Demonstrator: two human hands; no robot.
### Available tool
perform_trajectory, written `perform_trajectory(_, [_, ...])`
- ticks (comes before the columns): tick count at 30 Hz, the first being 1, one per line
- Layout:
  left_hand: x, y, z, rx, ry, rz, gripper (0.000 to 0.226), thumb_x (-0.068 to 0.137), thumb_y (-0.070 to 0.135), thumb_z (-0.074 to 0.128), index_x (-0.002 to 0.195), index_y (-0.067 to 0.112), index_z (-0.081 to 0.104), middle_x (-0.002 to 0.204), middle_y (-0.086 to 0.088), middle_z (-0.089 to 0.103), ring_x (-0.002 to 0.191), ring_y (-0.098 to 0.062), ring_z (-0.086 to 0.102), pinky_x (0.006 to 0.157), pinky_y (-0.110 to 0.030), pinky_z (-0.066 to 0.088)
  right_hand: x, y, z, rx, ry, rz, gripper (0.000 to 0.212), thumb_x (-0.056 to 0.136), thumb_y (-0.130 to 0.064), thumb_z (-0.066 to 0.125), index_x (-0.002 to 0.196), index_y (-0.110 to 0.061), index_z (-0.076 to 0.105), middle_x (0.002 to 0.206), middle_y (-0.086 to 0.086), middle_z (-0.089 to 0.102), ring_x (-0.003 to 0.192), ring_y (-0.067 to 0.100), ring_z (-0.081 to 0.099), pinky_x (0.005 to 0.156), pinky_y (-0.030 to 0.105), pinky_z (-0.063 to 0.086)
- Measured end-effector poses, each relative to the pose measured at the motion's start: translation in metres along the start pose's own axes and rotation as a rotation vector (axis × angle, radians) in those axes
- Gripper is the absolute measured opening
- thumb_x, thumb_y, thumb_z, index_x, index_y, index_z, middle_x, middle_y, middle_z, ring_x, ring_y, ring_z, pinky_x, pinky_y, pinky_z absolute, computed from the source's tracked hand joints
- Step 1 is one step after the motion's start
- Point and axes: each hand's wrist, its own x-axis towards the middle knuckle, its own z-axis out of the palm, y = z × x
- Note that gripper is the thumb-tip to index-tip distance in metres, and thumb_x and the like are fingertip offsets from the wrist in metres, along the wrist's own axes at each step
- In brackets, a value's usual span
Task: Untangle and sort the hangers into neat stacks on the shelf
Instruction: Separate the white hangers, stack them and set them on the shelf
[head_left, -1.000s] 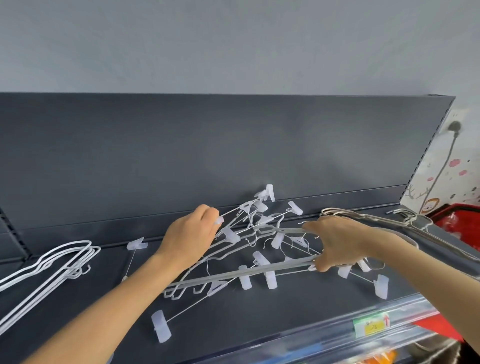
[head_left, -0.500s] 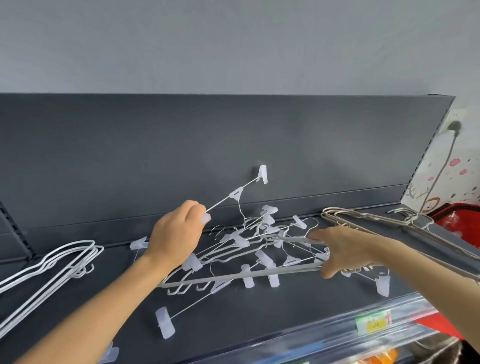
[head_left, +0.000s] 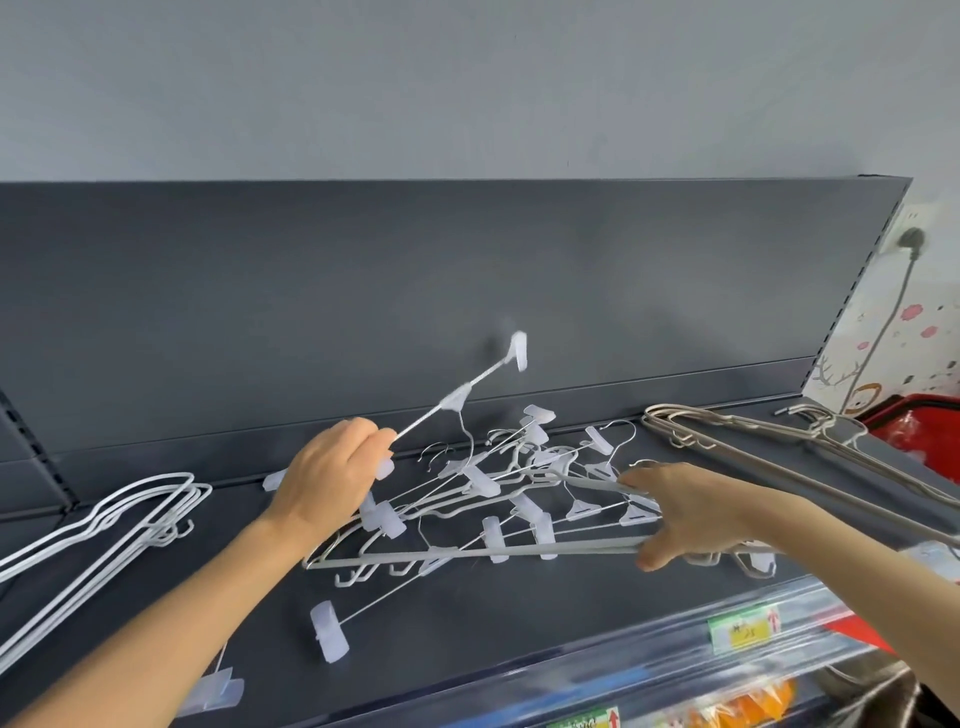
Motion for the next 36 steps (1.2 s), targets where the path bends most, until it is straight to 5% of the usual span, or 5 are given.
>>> perform_trajectory(4, [0.014,0.0,-0.011,-0.045,0.215,-0.124,0.018,0.082,0.011,0.056,0.1,0.008,0.055,0.084,-0.004,0.049,0.058,-0.027,0.053,0.046,-0.029,0.044,0.004,0.005,0.004,-0.003,-0.003,-0.01,0.082,0.056,-0.05,0.069,0.127,-0.022,0.039,0.088,0.007,0.067,0.052,-0.005,0.056,0.079,0.035,0.052])
perform_trajectory(12, [-0.004,-0.015,-0.007,0.295,-0.048,0.219,0.037,0.092,-0.001,0.027,0.093,0.007,0.062,0.071,-0.005,0.054,0.056,-0.023,0.049,0.046,-0.034,0.044,0.008,0.008,0.007,-0.009,0.015,-0.014,0.082,0.054,-0.051,0.069,0.126,-0.017,0.044,0.091,-0.002,0.062,0.071,0.008,0.062,0.08,0.036,0.053])
perform_trajectory(19, [-0.013,-0.005,0.005,0.416,-0.594,0.209,0.064,0.027,-0.009,0.073,0.083,0.02,0.062,0.077,0.003,0.046,0.06,-0.017,0.047,0.048,-0.027,0.038,0.009,0.008,0.005,-0.025,0.006,-0.006,0.082,0.052,-0.055,0.068,0.122,-0.019,0.046,0.096,0.0,0.063,0.08,0.013,0.062,0.08,0.039,0.052])
perform_trajectory(27, [0.041,0.046,-0.002,0.2,-0.794,-0.028,0.057,0.078,-0.009,0.047,0.127,0.02,0.048,0.124,0.001,0.048,0.115,-0.024,0.044,0.094,-0.036,0.041,0.008,0.007,0.007,-0.076,0.012,0.001,0.077,0.059,-0.048,0.071,0.124,-0.019,0.043,0.081,0.001,0.067,0.069,0.007,0.058,0.076,0.034,0.052])
perform_trajectory(36, [0.068,0.08,0.052,-0.417,-0.821,-0.447,0.088,0.078,0.069,0.056,0.149,0.029,0.023,0.159,0.0,0.011,0.145,-0.022,0.016,0.116,-0.04,0.021,0.007,0.013,0.02,-0.083,0.059,0.004,0.078,0.061,-0.052,0.072,0.127,-0.023,0.042,0.1,0.0,0.051,0.087,0.019,0.055,0.072,0.035,0.047])
